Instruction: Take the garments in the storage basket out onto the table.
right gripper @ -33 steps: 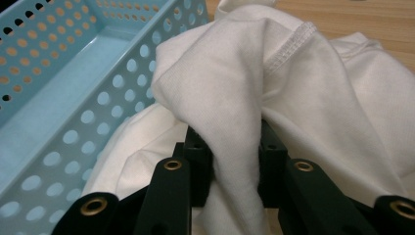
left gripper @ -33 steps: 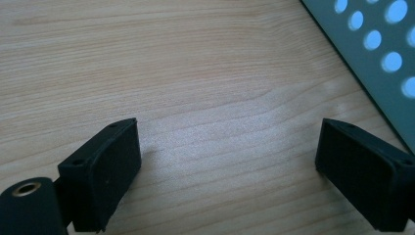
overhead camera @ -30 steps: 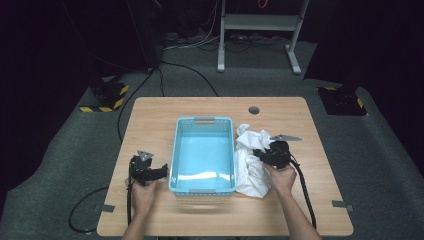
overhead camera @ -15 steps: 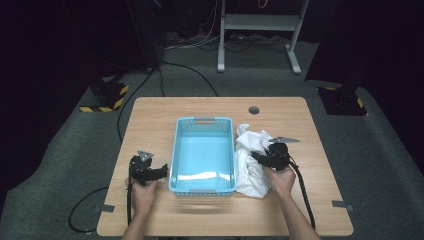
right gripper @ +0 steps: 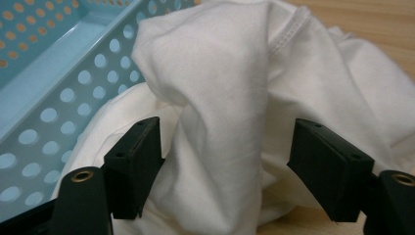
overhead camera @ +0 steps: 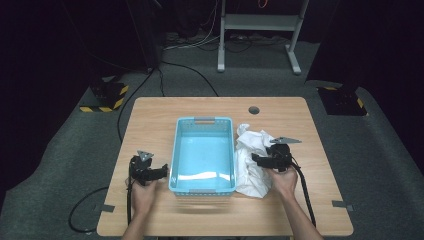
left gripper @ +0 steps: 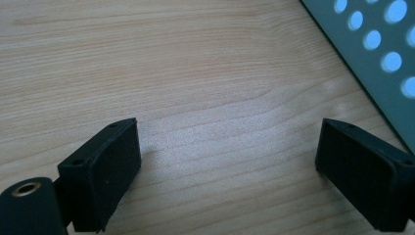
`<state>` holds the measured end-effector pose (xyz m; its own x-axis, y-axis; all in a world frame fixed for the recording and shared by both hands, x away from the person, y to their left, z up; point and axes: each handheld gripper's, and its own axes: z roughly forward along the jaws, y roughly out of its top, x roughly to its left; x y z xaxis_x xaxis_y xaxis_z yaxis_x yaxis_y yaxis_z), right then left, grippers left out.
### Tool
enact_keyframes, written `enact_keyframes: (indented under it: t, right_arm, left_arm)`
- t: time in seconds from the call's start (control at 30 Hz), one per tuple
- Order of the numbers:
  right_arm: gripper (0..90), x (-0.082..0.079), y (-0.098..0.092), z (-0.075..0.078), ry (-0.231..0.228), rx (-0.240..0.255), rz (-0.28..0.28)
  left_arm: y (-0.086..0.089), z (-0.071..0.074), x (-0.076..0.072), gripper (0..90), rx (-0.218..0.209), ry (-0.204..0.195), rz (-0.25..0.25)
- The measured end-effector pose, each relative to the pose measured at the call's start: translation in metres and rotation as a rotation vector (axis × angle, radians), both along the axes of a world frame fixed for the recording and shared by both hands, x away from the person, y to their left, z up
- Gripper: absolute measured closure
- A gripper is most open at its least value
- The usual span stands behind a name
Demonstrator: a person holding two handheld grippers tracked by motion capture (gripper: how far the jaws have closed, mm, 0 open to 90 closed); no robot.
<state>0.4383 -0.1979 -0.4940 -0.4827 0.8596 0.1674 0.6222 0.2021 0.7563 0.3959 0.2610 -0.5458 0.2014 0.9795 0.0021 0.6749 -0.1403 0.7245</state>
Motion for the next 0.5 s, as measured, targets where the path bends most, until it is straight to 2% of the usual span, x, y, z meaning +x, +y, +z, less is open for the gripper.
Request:
enact_keyframes:
  t: [0.1,0.37,0.5]
  right_arm:
    - [25.7,-0.0011,-0.0001,0.0022,-0.013,0.017,0.002]
    - [25.6,-0.0020,0.0044,0.0016,-0.023,0.007,0.009]
    - [25.6,-0.0032,0.0034,0.0043,-0.035,0.027,0.010]
  left_arm:
    - [0.0000,0.0000,0.0000,9.8,0.000,0.000,0.000]
    - [0.0000,0.0000,0.0000,9.8,0.000,0.000,0.000]
    - [0.0000,0.0000,0.0000,9.8,0.000,0.000,0.000]
